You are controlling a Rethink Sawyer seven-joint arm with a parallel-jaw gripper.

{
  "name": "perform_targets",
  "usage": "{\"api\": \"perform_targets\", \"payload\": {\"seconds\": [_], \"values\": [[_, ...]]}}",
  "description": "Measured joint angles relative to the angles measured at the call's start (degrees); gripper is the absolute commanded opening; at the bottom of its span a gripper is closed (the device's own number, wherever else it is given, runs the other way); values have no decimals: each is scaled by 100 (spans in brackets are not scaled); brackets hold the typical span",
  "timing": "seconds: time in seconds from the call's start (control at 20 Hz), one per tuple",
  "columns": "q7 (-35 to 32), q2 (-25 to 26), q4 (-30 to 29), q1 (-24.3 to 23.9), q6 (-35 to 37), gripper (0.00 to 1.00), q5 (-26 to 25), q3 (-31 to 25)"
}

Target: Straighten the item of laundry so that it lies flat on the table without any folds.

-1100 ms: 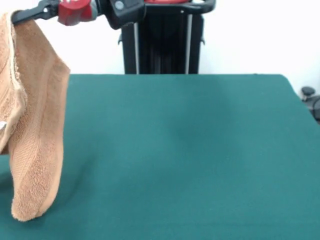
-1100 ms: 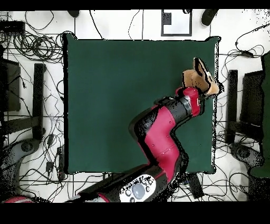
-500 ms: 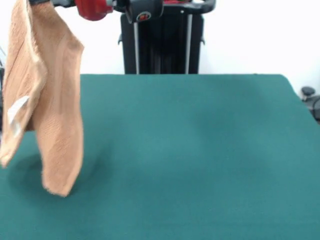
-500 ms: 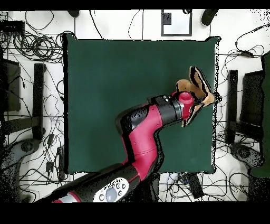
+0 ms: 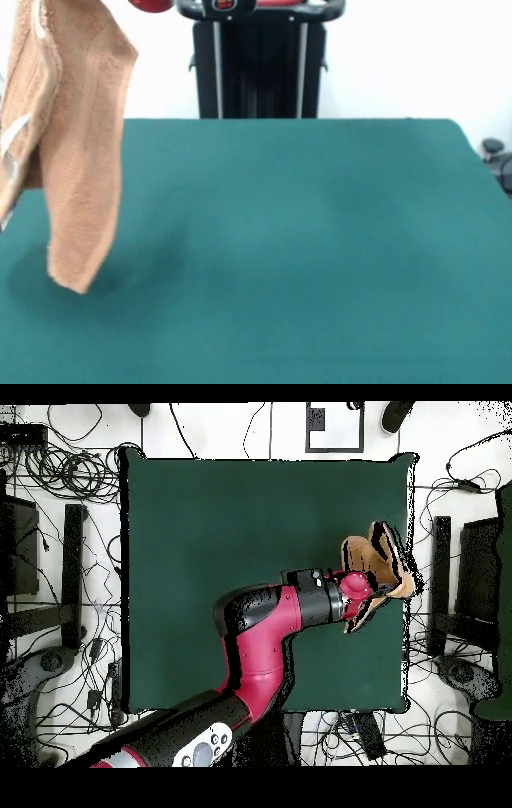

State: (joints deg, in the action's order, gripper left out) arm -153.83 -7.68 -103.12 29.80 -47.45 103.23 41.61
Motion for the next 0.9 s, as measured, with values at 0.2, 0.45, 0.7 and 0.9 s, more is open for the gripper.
{"api": "perform_targets", "payload": {"seconds": [0.2,0.45,0.7,0.9], "values": [[2,-57,0,-19,-260,0,176,-192],[49,-210,0,-39,-459,0,265,-426],[165,-397,-2,-62,-541,0,292,-681],[290,-607,-24,-85,-544,0,340,-943]]}}
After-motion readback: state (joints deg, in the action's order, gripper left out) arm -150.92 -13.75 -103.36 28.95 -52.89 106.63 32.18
